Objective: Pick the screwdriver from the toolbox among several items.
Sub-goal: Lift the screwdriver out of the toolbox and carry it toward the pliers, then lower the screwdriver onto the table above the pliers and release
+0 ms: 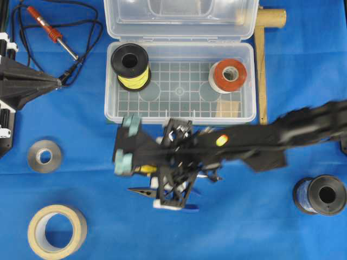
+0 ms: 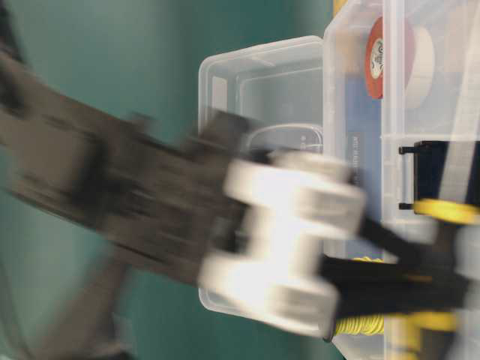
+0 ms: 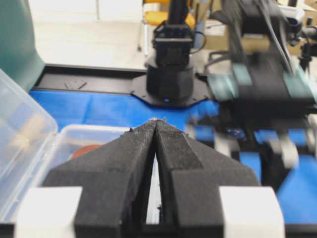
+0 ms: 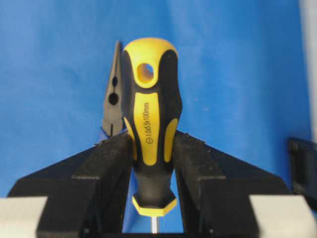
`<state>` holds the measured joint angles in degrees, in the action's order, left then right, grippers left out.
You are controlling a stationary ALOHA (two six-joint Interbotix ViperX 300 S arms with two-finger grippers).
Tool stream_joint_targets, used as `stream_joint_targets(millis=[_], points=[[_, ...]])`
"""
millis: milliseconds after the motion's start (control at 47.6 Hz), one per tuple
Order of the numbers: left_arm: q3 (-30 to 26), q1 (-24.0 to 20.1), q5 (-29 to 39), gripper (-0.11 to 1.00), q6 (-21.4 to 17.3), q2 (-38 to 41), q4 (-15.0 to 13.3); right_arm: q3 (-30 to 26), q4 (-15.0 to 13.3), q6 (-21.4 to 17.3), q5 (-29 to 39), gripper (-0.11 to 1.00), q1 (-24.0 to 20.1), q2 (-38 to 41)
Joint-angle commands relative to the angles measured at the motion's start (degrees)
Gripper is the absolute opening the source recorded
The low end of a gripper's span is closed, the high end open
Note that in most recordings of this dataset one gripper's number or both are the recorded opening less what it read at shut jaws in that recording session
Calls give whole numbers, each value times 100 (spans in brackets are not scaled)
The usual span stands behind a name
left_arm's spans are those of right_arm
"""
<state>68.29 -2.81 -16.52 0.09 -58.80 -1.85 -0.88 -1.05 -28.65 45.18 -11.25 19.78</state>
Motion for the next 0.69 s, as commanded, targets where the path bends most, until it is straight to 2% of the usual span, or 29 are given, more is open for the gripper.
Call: stream_joint_targets(millis=[0,315,672], points=[[-62,-70,-26,0,-9,9,-9,-220,0,-18,-70,25,-62,158],[-44,-167,-26,0,-9,0,-9,-9,0,-18,-615,25,-26,633],[-35,-167,-26,0,9,0,0,132,44,-26,-633,28,62,712]])
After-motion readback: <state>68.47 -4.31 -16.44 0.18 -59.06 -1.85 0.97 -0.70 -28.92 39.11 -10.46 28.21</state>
